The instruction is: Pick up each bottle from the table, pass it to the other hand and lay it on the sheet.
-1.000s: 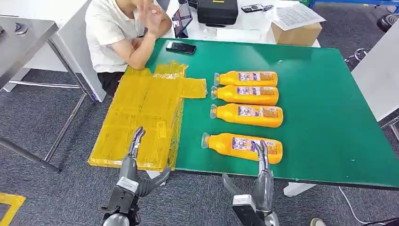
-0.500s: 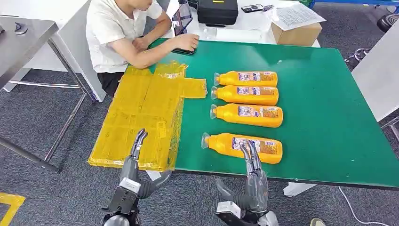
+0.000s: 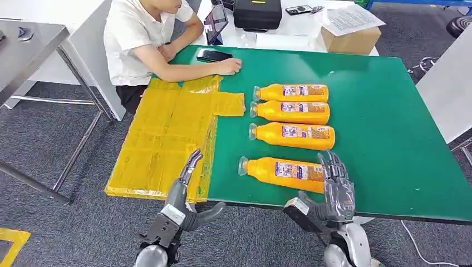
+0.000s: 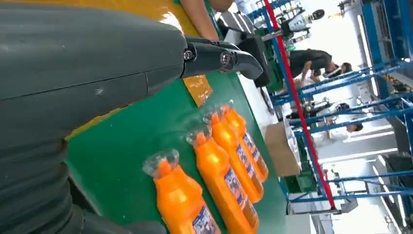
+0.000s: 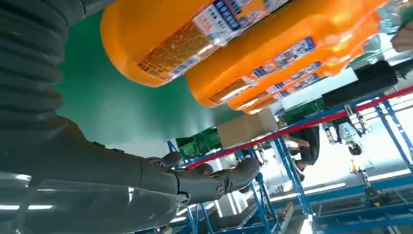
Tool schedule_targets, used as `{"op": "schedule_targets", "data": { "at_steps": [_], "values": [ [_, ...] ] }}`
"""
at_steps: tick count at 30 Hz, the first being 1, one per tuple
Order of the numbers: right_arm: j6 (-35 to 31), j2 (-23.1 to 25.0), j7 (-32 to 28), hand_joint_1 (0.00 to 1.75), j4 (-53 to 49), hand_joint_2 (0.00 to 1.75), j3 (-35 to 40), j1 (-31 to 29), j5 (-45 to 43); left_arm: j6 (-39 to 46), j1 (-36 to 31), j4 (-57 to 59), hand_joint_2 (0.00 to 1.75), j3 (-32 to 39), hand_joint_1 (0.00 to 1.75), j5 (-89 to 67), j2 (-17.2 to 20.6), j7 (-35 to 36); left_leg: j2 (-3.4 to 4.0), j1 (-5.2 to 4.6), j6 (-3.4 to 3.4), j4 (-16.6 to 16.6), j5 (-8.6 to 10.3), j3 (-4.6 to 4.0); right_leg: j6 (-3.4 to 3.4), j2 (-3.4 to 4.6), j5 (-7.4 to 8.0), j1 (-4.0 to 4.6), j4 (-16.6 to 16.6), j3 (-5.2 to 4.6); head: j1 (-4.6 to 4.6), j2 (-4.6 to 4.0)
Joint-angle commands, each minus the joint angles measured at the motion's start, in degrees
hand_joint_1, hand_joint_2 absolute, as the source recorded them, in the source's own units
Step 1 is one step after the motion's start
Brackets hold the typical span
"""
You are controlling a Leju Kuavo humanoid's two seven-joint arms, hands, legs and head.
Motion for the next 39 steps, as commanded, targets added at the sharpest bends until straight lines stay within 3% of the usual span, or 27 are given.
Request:
{"op": "schedule_targets", "data": {
  "at_steps": [1,9,20,32,33,34,39],
  "values": [
    [5.14,-4.57,3.53,0.00,11.36,1.75,3.48,-9.86,2.52,-0.38,-2.96,3.80,1.75,-1.83,0.00,1.70,-0.29,-0.83,0.19,0.05,-0.08,-0.05,-0.04,0.17,-0.08,0.21,0.02,0.05,-0.04,0.10,-0.02,0.00],
    [11.39,-5.14,4.47,0.00,17.20,1.75,6.43,-14.44,0.60,-0.67,-2.41,2.31,1.75,-2.22,0.00,3.13,-0.07,-0.73,0.08,0.08,-0.06,-0.05,-0.01,0.14,-0.09,0.10,0.00,0.08,-0.04,0.14,0.00,0.00],
    [12.06,-5.07,4.48,0.00,18.51,1.75,7.00,-14.63,0.29,-0.59,-2.21,1.98,1.75,-2.17,0.00,3.44,-0.23,-0.66,0.07,0.08,-0.07,-0.04,-0.03,0.17,-0.10,0.09,-0.03,0.09,-0.03,0.17,0.00,0.00],
    [22.14,-6.92,6.08,0.00,24.06,1.75,12.39,-16.49,-2.31,-1.27,-2.04,1.18,1.75,-2.58,0.00,3.81,0.18,0.04,0.02,0.11,-0.07,-0.06,-0.02,0.19,-0.09,0.03,-0.03,0.11,-0.06,0.21,0.02,0.00],
    [24.25,-7.83,6.73,0.23,24.26,1.75,13.27,-16.81,-3.03,-1.35,-2.04,1.23,1.75,-2.62,0.00,3.81,0.20,0.06,0.01,0.13,-0.11,-0.08,-0.05,0.30,-0.14,0.03,-0.06,0.14,-0.08,0.32,0.00,0.00],
    [25.42,-7.95,6.89,1.75,24.48,1.75,12.76,-16.85,-4.27,-1.30,-1.99,1.21,1.75,-2.59,0.00,3.79,0.23,0.08,-0.02,0.10,-0.07,-0.05,-0.01,0.18,-0.10,-0.01,-0.04,0.10,-0.05,0.20,0.00,0.00],
    [29.63,-9.67,8.28,1.75,25.71,1.75,13.81,-17.84,-5.76,-1.21,-2.13,1.11,1.75,-2.28,0.00,3.81,0.36,0.07,-0.04,0.14,-0.10,-0.09,-0.03,0.41,-0.13,-0.02,-0.05,0.15,-0.13,0.42,0.00,0.00]
  ]
}}
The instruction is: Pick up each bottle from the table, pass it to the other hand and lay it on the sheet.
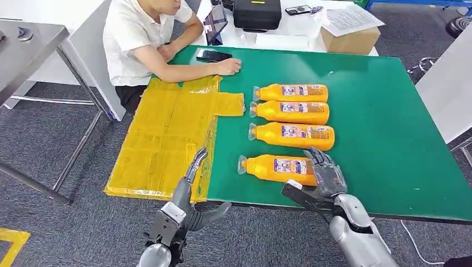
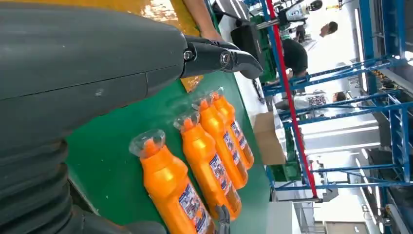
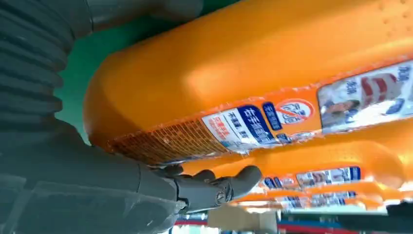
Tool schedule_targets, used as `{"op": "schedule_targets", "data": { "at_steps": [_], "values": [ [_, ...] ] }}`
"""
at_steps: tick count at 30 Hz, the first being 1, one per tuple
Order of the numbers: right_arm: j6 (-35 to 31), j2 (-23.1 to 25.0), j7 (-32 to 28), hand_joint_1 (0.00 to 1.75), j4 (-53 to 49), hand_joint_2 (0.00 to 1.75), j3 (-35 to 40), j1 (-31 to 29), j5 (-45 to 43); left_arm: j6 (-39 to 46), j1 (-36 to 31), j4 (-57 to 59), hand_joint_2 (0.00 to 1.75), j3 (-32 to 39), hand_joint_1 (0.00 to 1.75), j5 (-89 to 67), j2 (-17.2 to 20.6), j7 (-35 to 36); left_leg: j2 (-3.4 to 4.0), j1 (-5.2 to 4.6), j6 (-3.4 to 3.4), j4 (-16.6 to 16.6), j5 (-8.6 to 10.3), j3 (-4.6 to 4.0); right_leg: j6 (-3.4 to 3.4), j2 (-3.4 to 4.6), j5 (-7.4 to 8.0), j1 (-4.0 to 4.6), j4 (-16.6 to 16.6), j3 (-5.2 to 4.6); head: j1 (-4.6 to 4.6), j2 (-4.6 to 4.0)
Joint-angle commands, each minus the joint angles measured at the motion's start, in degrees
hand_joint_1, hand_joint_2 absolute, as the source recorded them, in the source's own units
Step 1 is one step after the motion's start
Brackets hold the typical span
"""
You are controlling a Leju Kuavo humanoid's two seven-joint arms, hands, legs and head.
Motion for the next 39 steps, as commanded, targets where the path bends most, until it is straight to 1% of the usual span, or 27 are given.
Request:
{"op": "schedule_targets", "data": {
  "at_steps": [1,5,7,8,9,12,14,15,16,18,20,21,24,25,27,28,30,31,32,33,34,36,37,38,39],
  "values": [
    [6.26,-2.75,1.92,1.75,6.94,1.75,4.48,-1.82,-2.36,0.06,-1.26,0.72,1.75,-0.66,0.00,0.22,1.21,0.46,-0.15,0.08,-0.10,-0.09,-0.02,0.32,-0.11,-0.12,-0.05,0.08,-0.14,0.36,0.02,0.00],
    [6.27,-2.60,1.92,1.75,6.93,1.75,4.55,-1.80,-2.36,0.06,-1.25,0.72,1.75,-0.67,0.00,0.22,1.20,0.46,-0.17,0.07,-0.08,-0.07,-0.01,0.39,-0.09,-0.12,-0.04,0.06,-0.12,0.44,0.02,0.00],
    [9.83,-3.50,4.54,1.75,9.00,1.75,6.01,-2.99,-1.86,0.01,-1.35,0.80,1.75,-0.67,0.00,0.25,1.15,0.47,-0.15,0.05,-0.08,-0.07,-0.02,0.43,-0.09,-0.10,-0.04,0.05,-0.13,0.47,0.00,0.00],
    [10.40,-3.81,4.92,1.75,10.25,1.75,6.09,-3.51,-2.26,-0.03,-1.45,0.93,1.75,-0.70,0.00,0.37,1.07,0.50,-0.15,0.09,-0.10,-0.09,-0.03,0.49,-0.12,-0.09,-0.04,0.08,-0.15,0.56,0.02,0.00],
    [9.33,-3.98,5.37,1.75,11.87,1.75,6.40,-4.06,-1.60,-0.08,-1.42,0.76,1.75,-0.77,0.00,0.39,1.09,0.50,-0.15,0.06,-0.08,-0.08,-0.02,0.51,-0.10,-0.10,-0.05,0.05,-0.13,0.56,0.02,0.00],
    [9.88,-4.18,4.95,1.75,12.99,1.75,5.96,-3.84,-2.43,0.05,-1.01,0.23,1.75,-0.76,0.00,0.45,1.18,0.52,-0.13,0.10,-0.10,-0.10,-0.03,0.66,-0.13,-0.10,-0.02,0.10,-0.20,0.69,0.00,0.00],
    [11.04,-4.57,3.86,1.75,12.29,1.75,5.53,-2.92,-3.92,0.08,-0.86,0.07,1.75,-0.74,0.00,0.43,1.23,0.52,-0.20,0.08,-0.04,-0.06,-0.06,0.83,-0.11,-0.19,-0.08,0.08,-0.18,0.82,0.02,0.00],
    [11.84,-4.65,2.35,1.75,11.22,1.75,5.02,-1.84,-5.75,0.07,-0.74,0.04,1.75,-0.75,0.00,0.42,1.29,0.52,-0.30,0.09,-0.06,-0.09,-0.05,0.89,-0.14,-0.27,-0.09,0.09,-0.23,0.85,0.00,0.00],
    [12.65,-4.63,0.96,1.75,10.17,1.75,4.52,-0.98,-7.58,0.09,-0.80,0.19,1.75,-0.81,0.00,0.39,1.30,0.52,-0.27,0.07,0.06,-0.05,-0.16,1.02,0.00,-0.23,-0.21,0.07,-0.19,0.53,0.00,0.00],
    [13.59,-4.16,-2.23,1.75,7.59,1.75,3.09,0.80,-11.82,0.10,-0.88,0.55,1.75,-0.98,0.00,0.33,1.32,0.45,-0.44,0.12,0.07,-0.13,-0.15,1.09,-0.14,-0.37,-0.31,0.12,-0.32,0.65,0.02,0.00],
    [13.81,-3.19,-4.98,1.75,3.75,1.75,1.58,2.53,-15.75,0.28,-1.00,0.75,1.75,-0.79,0.00,0.50,1.14,0.05,-0.45,0.12,0.07,-0.16,-0.18,1.18,-0.11,-0.39,-0.34,0.12,-0.36,0.77,0.02,0.00],
    [13.83,-2.67,-5.39,1.75,2.96,1.75,1.45,2.66,-16.31,0.49,-1.05,0.71,1.75,-0.60,0.00,0.67,0.97,-0.15,-0.33,0.11,0.10,-0.15,-0.24,1.30,0.00,-0.28,-0.32,0.10,-0.34,0.87,0.04,0.00],
    [14.00,-2.58,-5.12,1.75,1.86,1.75,1.56,2.86,-16.54,0.48,-1.17,0.75,1.75,-0.59,0.00,0.70,0.98,-0.16,-0.21,0.11,0.09,-0.15,-0.29,1.37,-0.02,-0.17,-0.32,0.11,-0.35,0.97,0.04,0.00],
    [14.00,-2.58,-5.12,1.75,1.86,1.75,1.56,2.86,-16.54,0.48,-1.17,0.75,1.75,-0.59,0.00,0.70,0.98,-0.16,-0.14,0.11,0.10,-0.16,-0.29,1.35,0.00,-0.11,-0.28,0.11,-0.38,1.35,0.04,0.00],
    [14.10,-2.56,-5.44,1.75,1.69,1.75,1.20,2.96,-17.19,0.64,-1.07,0.66,1.75,-0.40,0.00,0.91,0.82,-0.19,-0.04,0.10,0.08,-0.14,-0.33,1.42,-0.07,-0.02,-0.22,0.10,-0.33,1.48,0.02,0.00],
    [15.24,-1.35,-8.88,1.75,0.21,1.75,-0.69,3.80,-21.06,1.28,-0.92,0.72,1.75,0.74,0.00,2.76,-0.11,-0.22,0.06,0.09,0.09,-0.07,-0.36,1.42,-0.01,0.01,-0.22,0.09,-0.28,1.46,0.02,0.00],
    [16.88,1.47,-12.68,1.75,-5.40,1.75,-2.39,5.58,-26.39,2.17,-1.33,2.04,1.75,3.44,0.00,9.34,-2.04,0.60,0.10,0.12,0.05,-0.08,-0.35,1.38,-0.04,0.09,-0.20,0.13,-0.29,1.36,0.00,0.00],
    [17.14,2.61,-13.40,1.75,-8.07,1.75,-2.42,6.24,-27.98,1.49,-1.57,3.28,1.75,5.06,0.00,14.10,-3.11,2.63,0.11,0.15,-0.07,-0.10,-0.36,1.33,-0.12,0.11,-0.19,0.16,-0.28,1.29,0.02,0.00],
    [17.03,3.94,-14.03,1.75,-10.48,1.75,-2.25,6.54,-29.37,-0.33,-1.88,4.81,1.75,6.20,0.00,19.77,-3.51,4.46,0.13,0.17,0.00,-0.06,-0.37,1.33,-0.06,0.13,-0.20,0.18,-0.26,1.30,0.02,0.00],
    [16.86,5.61,-14.55,1.75,-13.08,1.75,-1.60,6.51,-31.32,-2.64,-2.20,7.38,1.75,6.82,0.00,26.39,-3.45,6.73,0.13,0.21,-0.05,-0.11,-0.34,1.29,-0.11,0.14,-0.17,0.21,-0.31,1.27,0.07,0.00],
    [16.77,6.74,-14.87,1.75,-14.61,1.75,-1.03,6.36,-32.56,-4.53,-2.18,8.93,1.75,7.04,0.00,30.11,-3.24,7.69,0.28,0.19,-0.02,-0.09,-0.38,1.28,-0.08,0.29,-0.18,0.18,-0.26,1.25,0.04,0.00],
    [16.65,8.27,-15.69,1.75,-18.03,1.75,0.83,6.56,-36.16,-7.95,-1.99,11.71,1.75,5.17,0.00,35.11,-1.74,7.22,0.56,0.15,-0.05,-0.15,-0.41,1.27,-0.12,0.57,-0.14,0.14,-0.21,1.15,0.00,0.00],
    [16.58,8.63,-15.73,1.75,-19.37,1.75,1.59,6.72,-37.27,-8.97,-1.85,12.23,1.75,4.22,0.00,35.99,-1.15,7.01,0.46,0.12,0.01,-0.10,-0.40,1.14,-0.08,0.43,-0.16,0.11,-0.14,1.04,0.00,0.00],
    [15.95,9.16,-15.96,1.75,-20.63,1.75,2.17,6.92,-38.26,-10.03,-1.66,12.60,1.75,3.24,0.00,37.03,-0.65,7.41,0.47,0.13,-0.04,-0.10,-0.40,1.08,-0.13,0.45,-0.18,0.12,-0.08,0.93,0.02,0.00],
    [14.59,9.57,-16.14,1.75,-21.41,1.75,2.81,6.95,-39.05,-10.19,-1.76,12.87,1.75,1.90,0.00,37.27,0.01,7.42,0.38,0.11,-0.04,-0.09,-0.34,0.90,-0.09,0.37,-0.19,0.10,-0.07,0.79,-0.02,0.00]
  ]
}}
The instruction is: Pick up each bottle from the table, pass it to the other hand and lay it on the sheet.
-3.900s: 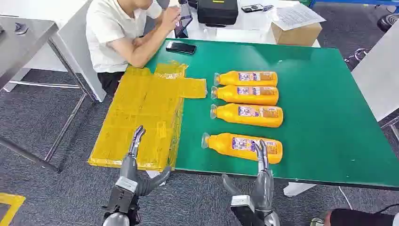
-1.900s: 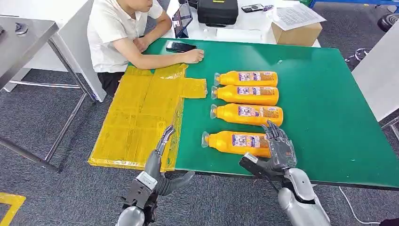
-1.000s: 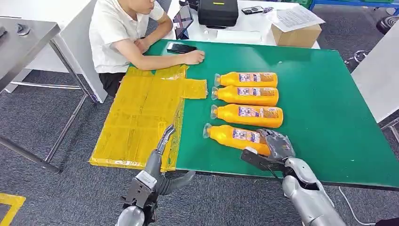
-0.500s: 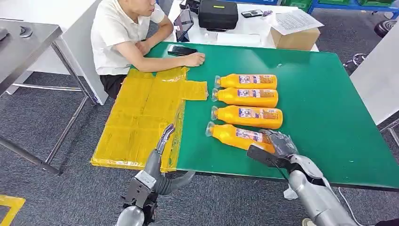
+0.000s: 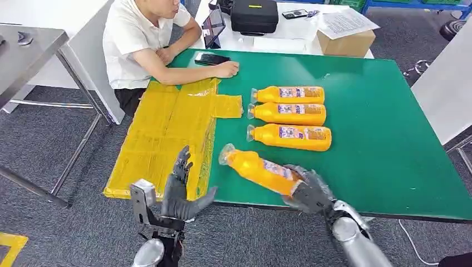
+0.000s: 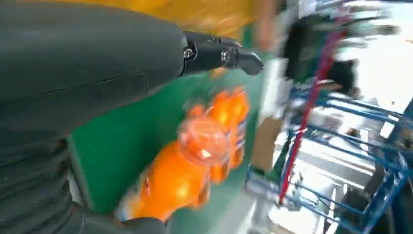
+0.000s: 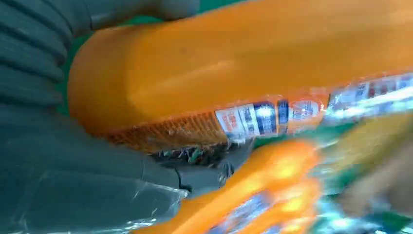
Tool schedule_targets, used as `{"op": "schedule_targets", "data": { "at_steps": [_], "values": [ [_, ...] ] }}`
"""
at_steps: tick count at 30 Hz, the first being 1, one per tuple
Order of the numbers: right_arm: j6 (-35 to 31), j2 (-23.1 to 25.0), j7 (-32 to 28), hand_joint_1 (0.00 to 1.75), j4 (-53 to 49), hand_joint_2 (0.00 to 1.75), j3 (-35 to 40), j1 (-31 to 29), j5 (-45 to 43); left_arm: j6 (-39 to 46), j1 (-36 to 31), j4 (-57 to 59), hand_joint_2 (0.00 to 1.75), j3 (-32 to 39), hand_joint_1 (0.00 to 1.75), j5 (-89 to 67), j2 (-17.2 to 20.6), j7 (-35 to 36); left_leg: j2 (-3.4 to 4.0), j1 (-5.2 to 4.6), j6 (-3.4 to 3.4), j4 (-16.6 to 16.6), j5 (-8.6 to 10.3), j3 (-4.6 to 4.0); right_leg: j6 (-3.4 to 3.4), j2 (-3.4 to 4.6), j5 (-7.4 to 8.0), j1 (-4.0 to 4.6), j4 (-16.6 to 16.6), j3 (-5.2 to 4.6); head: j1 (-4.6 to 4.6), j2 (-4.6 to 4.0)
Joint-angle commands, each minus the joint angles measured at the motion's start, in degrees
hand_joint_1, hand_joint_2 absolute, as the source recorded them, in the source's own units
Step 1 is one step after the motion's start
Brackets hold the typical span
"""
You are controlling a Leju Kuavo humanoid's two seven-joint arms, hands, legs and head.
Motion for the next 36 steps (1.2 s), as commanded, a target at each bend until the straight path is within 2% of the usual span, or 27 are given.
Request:
{"op": "schedule_targets", "data": {
  "at_steps": [1,12,21,26,36],
  "values": [
    [-2.41,7.68,-1.44,1.75,-12.46,1.75,3.64,1.40,-7.34,-6.00,-1.60,10.88,1.75,-2.17,0.00,8.16,2.57,0.87,0.09,0.00,-0.13,-0.07,-0.02,-0.03,-0.14,0.11,-0.05,-0.01,0.04,-0.11,-0.04,0.00],
    [-3.54,11.80,-2.06,1.75,-3.53,1.75,8.46,-2.36,-9.67,-11.15,-1.76,4.83,1.75,-4.97,0.00,10.79,3.85,2.36,0.02,0.00,-0.10,-0.04,0.06,-0.43,-0.10,0.12,0.00,0.00,0.00,-0.37,-0.02,0.00],
    [-3.51,11.64,-2.07,1.75,-3.19,1.75,8.64,-2.50,-9.67,-11.95,-1.54,4.36,1.75,-4.93,0.00,11.25,3.84,2.43,0.02,0.04,-0.13,-0.04,-0.01,-0.33,-0.12,0.12,-0.05,0.03,-0.02,-0.27,-0.02,0.00],
    [-1.80,12.28,-0.87,1.75,2.55,1.75,10.93,-3.42,-8.76,-15.19,-0.30,-1.96,1.75,-4.05,0.00,10.91,2.82,0.02,0.00,0.02,-0.08,-0.02,0.03,-0.50,-0.08,0.10,-0.02,0.01,0.01,-0.42,-0.02,0.00],
    [-5.51,13.59,-1.80,1.75,5.36,1.75,17.38,-0.94,-1.74,-9.41,-0.88,-5.10,1.75,1.94,0.00,11.22,-0.14,-1.03,-0.12,0.07,-0.11,-0.02,0.02,-0.48,-0.11,-0.03,-0.07,0.06,-0.01,-0.42,-0.02,0.00]
  ]
}}
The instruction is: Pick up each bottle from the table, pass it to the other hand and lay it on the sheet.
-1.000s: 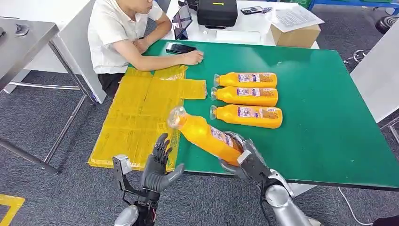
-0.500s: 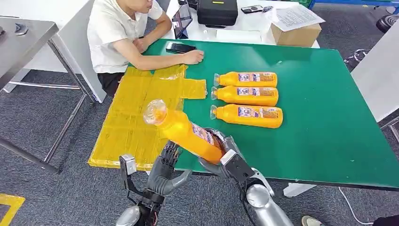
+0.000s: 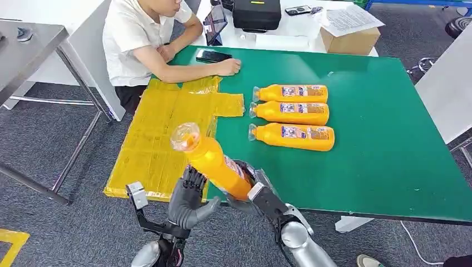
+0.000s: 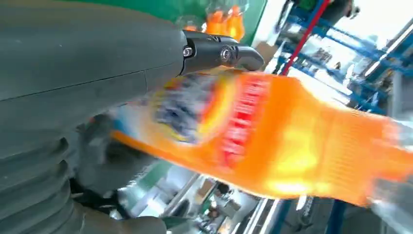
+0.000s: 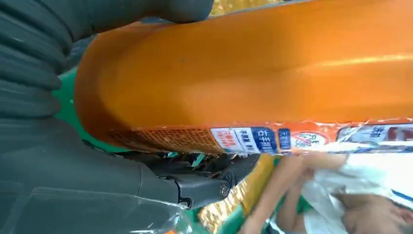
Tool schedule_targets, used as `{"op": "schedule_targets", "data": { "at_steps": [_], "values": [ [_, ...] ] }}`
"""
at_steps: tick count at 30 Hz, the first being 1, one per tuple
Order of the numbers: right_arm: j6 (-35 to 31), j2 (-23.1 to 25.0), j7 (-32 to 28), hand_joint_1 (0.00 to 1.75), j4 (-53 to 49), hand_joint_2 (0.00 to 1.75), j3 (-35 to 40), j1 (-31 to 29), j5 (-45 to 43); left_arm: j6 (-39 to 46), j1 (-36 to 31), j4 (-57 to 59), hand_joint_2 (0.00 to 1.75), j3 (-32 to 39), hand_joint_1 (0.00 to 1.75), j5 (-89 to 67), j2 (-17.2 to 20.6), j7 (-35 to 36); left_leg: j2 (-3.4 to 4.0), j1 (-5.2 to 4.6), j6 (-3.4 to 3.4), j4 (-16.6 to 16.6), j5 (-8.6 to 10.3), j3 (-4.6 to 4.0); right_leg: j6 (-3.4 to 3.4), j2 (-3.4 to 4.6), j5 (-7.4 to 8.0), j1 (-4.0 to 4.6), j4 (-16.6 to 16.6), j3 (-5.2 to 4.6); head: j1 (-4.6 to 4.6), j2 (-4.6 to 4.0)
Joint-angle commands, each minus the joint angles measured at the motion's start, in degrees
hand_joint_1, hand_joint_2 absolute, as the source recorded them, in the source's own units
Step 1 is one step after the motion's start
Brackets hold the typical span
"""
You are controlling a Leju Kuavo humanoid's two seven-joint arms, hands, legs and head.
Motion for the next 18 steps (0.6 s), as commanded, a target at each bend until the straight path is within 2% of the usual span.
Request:
{"op": "schedule_targets", "data": {
  "at_steps": [1,6,15,16,17,18],
  "values": [
    [-2.93,0.79,0.14,1.75,6.26,1.75,7.04,-0.61,4.74,4.20,-1.82,-1.62,1.75,5.01,0.00,1.05,-1.71,-0.34,0.03,0.11,-0.15,-0.04,-0.11,0.31,-0.16,0.06,-0.09,0.11,-0.05,0.30,-0.02,0.00],
    [-4.48,1.27,0.33,1.75,5.98,1.75,10.32,-1.14,7.77,4.59,-3.27,1.57,1.75,5.65,0.00,2.39,-2.01,0.51,0.02,0.06,-0.09,-0.05,-0.04,0.15,-0.09,0.04,-0.03,0.05,-0.05,0.16,0.00,0.00],
    [-7.37,1.58,-0.42,1.75,5.62,1.75,14.90,-3.51,9.44,2.82,-7.31,10.10,1.75,0.71,0.00,0.29,-0.63,1.78,-0.04,0.03,-0.08,-0.05,-0.01,0.11,-0.09,-0.03,-0.02,0.03,-0.05,0.12,0.00,0.00],
    [-7.43,1.67,-0.94,1.75,5.02,1.75,14.60,-3.42,8.68,1.43,-7.30,10.56,1.75,0.60,0.44,0.79,-0.74,1.74,-0.07,0.04,-0.12,-0.06,-0.03,0.20,-0.13,-0.05,-0.06,0.04,-0.05,0.21,0.00,0.00],
    [-6.64,1.71,-1.53,1.75,4.23,1.75,14.32,-3.38,7.29,-1.59,-7.23,10.88,1.75,0.14,1.75,2.59,-0.61,2.69,-0.07,0.03,-0.08,-0.04,-0.01,0.11,-0.09,-0.06,-0.04,0.03,-0.04,0.12,0.00,0.00],
    [-5.75,1.85,-2.12,1.75,3.47,1.75,13.66,-3.21,5.56,-3.02,-7.12,10.86,1.75,-0.21,1.75,2.67,-0.42,2.39,-0.09,0.06,-0.12,-0.05,-0.04,0.21,-0.13,-0.07,-0.07,0.05,-0.05,0.22,-0.02,0.00]
  ]
}}
